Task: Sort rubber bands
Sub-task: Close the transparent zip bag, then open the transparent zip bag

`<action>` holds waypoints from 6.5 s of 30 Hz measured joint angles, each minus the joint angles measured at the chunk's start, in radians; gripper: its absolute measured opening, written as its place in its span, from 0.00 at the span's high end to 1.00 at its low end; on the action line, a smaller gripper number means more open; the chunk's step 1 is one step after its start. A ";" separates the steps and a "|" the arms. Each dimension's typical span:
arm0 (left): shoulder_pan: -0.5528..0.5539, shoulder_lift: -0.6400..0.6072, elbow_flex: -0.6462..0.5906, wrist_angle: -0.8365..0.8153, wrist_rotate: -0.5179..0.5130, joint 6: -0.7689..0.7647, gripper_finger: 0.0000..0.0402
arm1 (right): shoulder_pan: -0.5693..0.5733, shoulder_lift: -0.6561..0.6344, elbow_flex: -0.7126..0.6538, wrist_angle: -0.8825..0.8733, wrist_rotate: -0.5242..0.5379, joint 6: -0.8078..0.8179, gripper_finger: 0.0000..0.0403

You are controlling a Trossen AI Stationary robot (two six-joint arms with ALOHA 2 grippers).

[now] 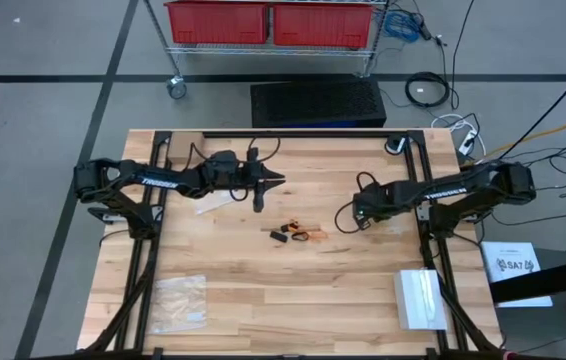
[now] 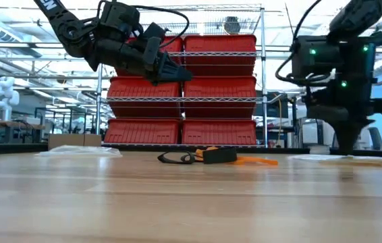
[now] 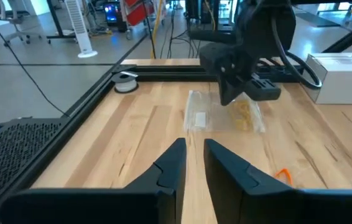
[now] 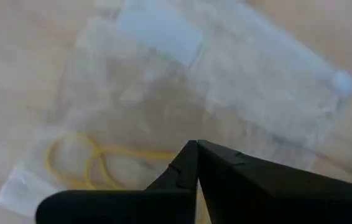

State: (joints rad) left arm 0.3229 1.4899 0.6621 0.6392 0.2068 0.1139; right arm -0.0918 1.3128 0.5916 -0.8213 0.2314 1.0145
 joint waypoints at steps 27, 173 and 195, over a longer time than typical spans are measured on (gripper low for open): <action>-0.008 -0.112 0.000 -0.260 -0.089 0.052 0.85 | 0.149 -0.045 0.129 0.049 0.033 -0.100 0.98; -0.153 -0.438 -0.241 0.008 -0.041 0.053 0.79 | 0.107 0.345 1.023 0.048 -0.018 -1.108 1.00; -0.153 -0.420 -0.222 0.004 -0.045 0.105 0.99 | 0.107 0.345 1.023 0.073 -0.018 -1.107 0.96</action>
State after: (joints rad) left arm 0.1696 1.0695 0.4400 0.6435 0.1621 0.2187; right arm 0.0151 1.6581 1.6146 -0.7481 0.2131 -0.0925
